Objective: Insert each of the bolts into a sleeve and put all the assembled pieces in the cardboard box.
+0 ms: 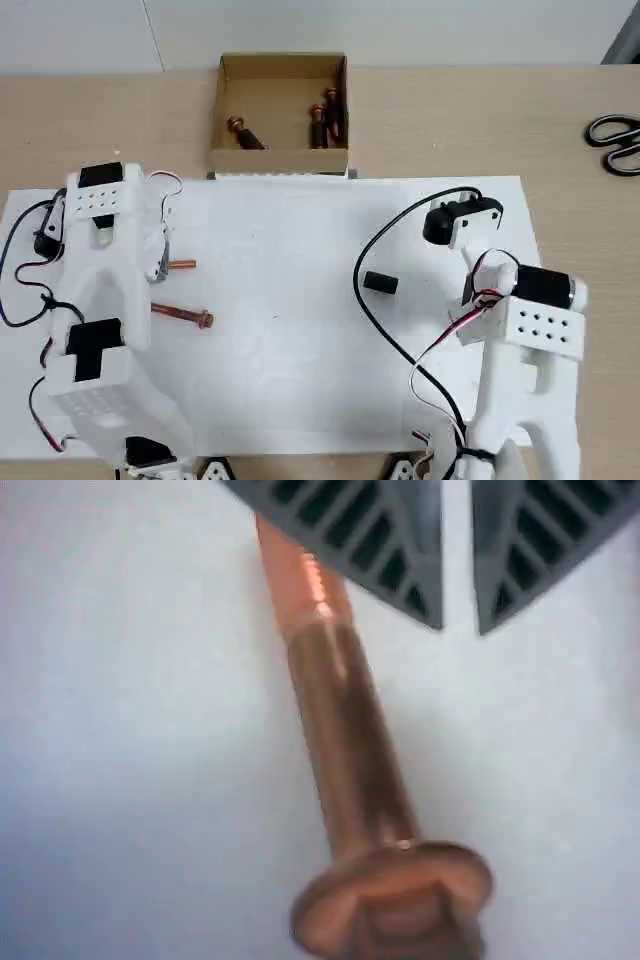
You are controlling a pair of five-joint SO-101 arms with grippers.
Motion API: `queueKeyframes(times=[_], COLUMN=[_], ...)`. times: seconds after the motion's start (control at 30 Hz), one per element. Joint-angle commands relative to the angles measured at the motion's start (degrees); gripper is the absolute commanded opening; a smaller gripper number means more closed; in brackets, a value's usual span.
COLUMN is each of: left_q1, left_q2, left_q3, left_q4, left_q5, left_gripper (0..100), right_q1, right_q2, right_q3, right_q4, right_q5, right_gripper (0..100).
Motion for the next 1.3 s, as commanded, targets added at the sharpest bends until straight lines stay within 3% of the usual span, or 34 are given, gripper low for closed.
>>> queueKeyframes(times=[0.0, 0.7, 1.03, 1.27], left_q1=[-0.4, -4.7, -4.7, -4.7], left_q2=[-0.3, -0.2, -0.2, -0.2], left_q3=[-2.5, -2.2, 5.4, 7.8], left_q4=[-0.7, -2.8, -13.4, -14.6], left_q5=[0.0, -0.1, -0.1, 0.3], left_gripper=[8, 12, 12, 12], right_q1=[0.5, 0.3, 0.3, 0.3], right_q2=[0.2, 0.2, 0.2, 0.2], right_q3=[-0.8, -0.8, -0.8, -0.8], right_q4=[-0.8, -0.5, -0.4, -0.4], right_q5=[-0.8, -0.8, -0.8, -0.8], right_gripper=[0.3, 0.3, 0.3, 0.3])
